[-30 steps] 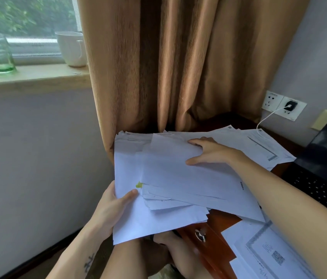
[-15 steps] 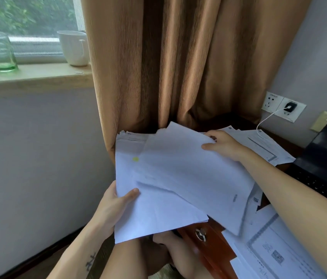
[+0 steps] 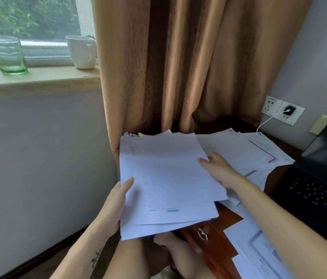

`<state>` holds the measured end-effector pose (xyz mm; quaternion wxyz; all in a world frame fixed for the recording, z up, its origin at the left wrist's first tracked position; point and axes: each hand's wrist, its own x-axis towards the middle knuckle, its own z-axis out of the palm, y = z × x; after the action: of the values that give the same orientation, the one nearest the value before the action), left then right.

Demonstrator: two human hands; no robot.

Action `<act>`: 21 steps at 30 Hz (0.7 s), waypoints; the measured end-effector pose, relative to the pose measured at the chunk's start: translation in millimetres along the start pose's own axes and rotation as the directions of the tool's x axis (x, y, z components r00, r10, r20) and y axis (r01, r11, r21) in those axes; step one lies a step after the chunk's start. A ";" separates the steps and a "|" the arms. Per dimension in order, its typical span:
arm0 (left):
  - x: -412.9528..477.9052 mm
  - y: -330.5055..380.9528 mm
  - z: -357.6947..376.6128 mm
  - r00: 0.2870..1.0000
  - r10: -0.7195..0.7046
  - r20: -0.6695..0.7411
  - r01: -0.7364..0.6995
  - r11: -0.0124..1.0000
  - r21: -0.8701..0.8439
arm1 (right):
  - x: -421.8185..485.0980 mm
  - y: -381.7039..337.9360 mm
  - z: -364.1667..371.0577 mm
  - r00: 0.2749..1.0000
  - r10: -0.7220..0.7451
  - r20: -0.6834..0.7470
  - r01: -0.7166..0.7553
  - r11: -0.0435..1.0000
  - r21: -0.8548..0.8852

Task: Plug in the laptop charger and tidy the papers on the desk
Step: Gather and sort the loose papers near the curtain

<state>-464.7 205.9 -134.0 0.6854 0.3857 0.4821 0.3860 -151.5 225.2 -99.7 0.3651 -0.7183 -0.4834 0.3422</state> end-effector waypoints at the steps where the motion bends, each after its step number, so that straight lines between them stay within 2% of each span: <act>1: -0.8 0.8 0.0 1.000 -0.013 0.000 0.013 1.000 -0.008 | -3.2 4.3 7.4 0.999 -0.038 -0.014 0.037 0.997 -0.074; 6: 0.7 -0.5 -1.5 1.000 -0.023 -0.009 0.023 0.999 -0.024 | -27.3 2.3 18.4 0.984 -0.179 -0.009 0.168 0.939 -0.302; 8: -0.4 0.1 -0.6 1.000 0.004 -0.011 -0.004 1.000 0.015 | -36.4 2.5 23.1 0.973 -0.225 0.046 0.220 0.854 -0.471; 10: -0.4 0.0 -1.5 1.000 0.014 -0.011 -0.013 0.998 0.062 | -42.7 3.8 27.7 0.965 -0.251 0.076 0.249 0.785 -0.567; 14: 2.3 0.3 -8.4 1.000 -0.028 0.005 0.027 0.996 0.090 | -42.8 7.5 19.4 0.964 -0.267 0.022 0.232 0.792 -0.565; 16: 2.5 0.0 -8.7 1.000 -0.018 0.001 0.018 0.992 0.123 | -42.9 10.3 14.7 0.969 -0.247 0.007 0.219 0.844 -0.489; 18: 2.4 -2.0 -6.9 0.999 0.013 -0.032 -0.007 0.987 0.159 | -47.8 13.9 16.6 0.976 -0.214 0.039 0.212 0.895 -0.393; 21: 0.4 -3.8 -2.7 0.997 0.042 -0.059 -0.031 0.982 0.189 | -60.4 19.5 28.1 0.979 -0.187 0.082 0.204 0.907 -0.369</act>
<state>-466.6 205.1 -138.2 0.6234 0.4450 0.5304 0.3633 -184.5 168.4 -122.1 0.2425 -0.7150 -0.6175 0.2207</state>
